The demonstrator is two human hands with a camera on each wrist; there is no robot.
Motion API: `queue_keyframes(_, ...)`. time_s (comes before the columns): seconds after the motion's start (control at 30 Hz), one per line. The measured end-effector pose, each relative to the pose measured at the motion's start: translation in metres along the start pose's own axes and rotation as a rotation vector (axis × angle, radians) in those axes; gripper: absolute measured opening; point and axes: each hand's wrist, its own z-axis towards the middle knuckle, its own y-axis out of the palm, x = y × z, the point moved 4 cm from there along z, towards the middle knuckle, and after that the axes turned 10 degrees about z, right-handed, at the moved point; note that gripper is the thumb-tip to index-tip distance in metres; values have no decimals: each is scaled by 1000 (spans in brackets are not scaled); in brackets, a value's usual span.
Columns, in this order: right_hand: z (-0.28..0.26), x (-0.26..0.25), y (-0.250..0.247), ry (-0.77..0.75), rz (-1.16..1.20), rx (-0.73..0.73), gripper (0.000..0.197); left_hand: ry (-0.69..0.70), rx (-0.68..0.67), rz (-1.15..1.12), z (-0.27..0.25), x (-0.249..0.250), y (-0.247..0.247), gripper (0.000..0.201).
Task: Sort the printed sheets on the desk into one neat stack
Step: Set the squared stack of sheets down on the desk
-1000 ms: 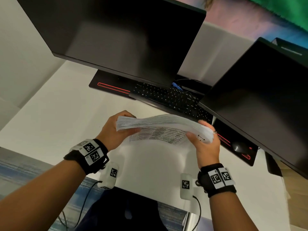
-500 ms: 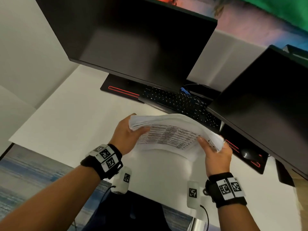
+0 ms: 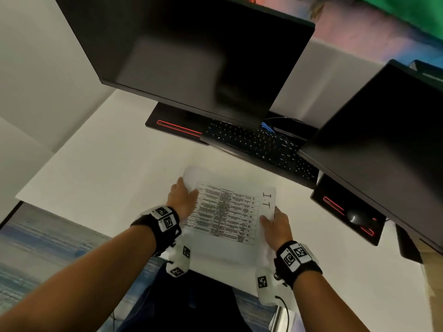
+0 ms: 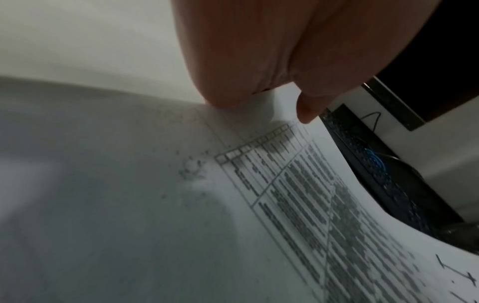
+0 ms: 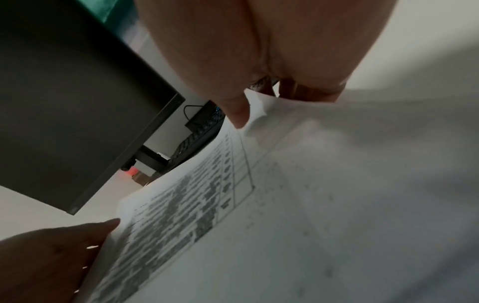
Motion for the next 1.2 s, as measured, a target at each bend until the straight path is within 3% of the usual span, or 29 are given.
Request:
queue_keyframes(0.07,-4,-1,2,28,41,30,24,-12,-4,-20,-5,4,-3,47)
queue_keyframes(0.23,-8,-11,5,77,179,64,27,-68,74,-84,-12,2,-16,31)
queue_keyframes(0.4,-22,-34,-13,134,528,57,30,134,95,-423,-33,29,-40,24)
queue_keyframes(0.53,-54,-84,-45,-148,710,65,44,437,164,-449,-59,75,-78,35)
queue_keyframes(0.6,-70,-99,-53,-305,672,125,48,530,190,-489,-72,87,-84,32)
queue_keyframes(0.67,-76,-99,-48,-342,570,172,50,585,200,-495,-82,90,-81,38)
queue_keyframes(0.83,-71,-82,-32,-275,553,165,54,616,158,-494,-84,88,-76,52)
queue_keyframes(1.0,-71,-72,-35,-308,577,204,58,623,211,-561,-83,93,-80,59)
queue_keyframes(1.2,-65,-68,-32,-274,551,220,43,530,152,-328,-64,73,-61,36)
